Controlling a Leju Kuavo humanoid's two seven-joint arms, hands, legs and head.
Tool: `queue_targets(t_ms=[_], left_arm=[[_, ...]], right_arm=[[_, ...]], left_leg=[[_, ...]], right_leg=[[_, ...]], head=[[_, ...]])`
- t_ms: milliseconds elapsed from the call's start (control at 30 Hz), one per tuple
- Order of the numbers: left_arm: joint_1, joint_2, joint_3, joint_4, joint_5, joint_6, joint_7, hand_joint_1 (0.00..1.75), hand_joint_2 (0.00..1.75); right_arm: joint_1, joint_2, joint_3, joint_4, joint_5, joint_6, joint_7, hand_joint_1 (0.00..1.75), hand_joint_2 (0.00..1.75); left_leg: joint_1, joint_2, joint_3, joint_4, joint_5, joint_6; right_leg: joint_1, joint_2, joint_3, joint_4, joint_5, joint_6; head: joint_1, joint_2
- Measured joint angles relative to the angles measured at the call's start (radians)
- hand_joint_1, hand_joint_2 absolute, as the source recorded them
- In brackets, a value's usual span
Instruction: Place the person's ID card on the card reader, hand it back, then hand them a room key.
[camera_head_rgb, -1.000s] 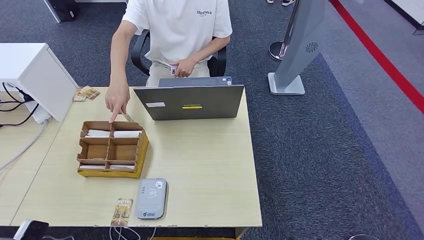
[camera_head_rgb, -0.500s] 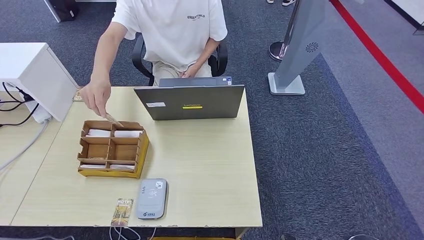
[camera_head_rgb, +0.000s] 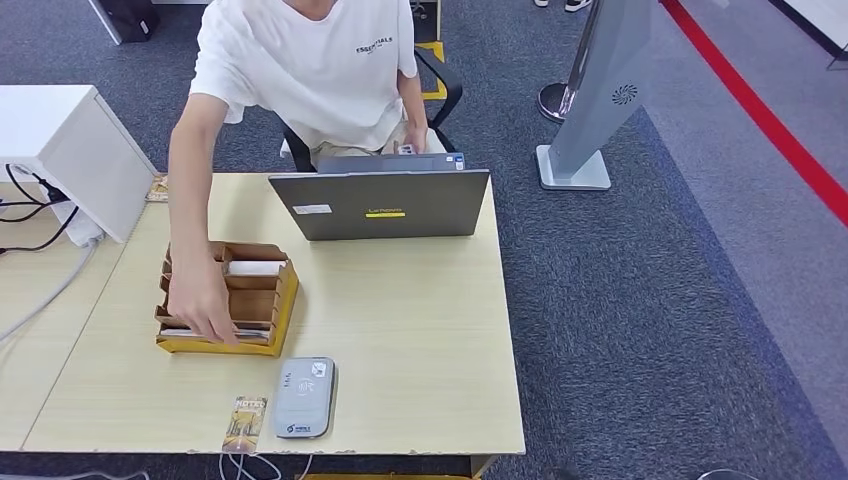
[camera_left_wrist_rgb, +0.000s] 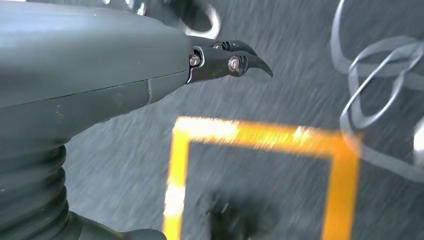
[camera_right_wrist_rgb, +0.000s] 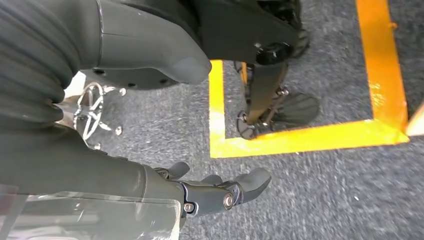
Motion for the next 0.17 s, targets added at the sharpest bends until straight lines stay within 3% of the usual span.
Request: queue_targets(t_ms=[167], left_arm=[[-0.008,0.000,0.018,0.073,0.003,-0.021,0.053,0.00,1.75]], right_arm=[[0.000,0.006,0.018,0.000,0.011,0.001,0.020,0.00,1.75]], left_leg=[[0.000,0.000,0.000,0.000,0.000,0.000]], right_leg=[[0.000,0.000,0.000,0.000,0.000,0.000]], head=[[0.000,0.000]])
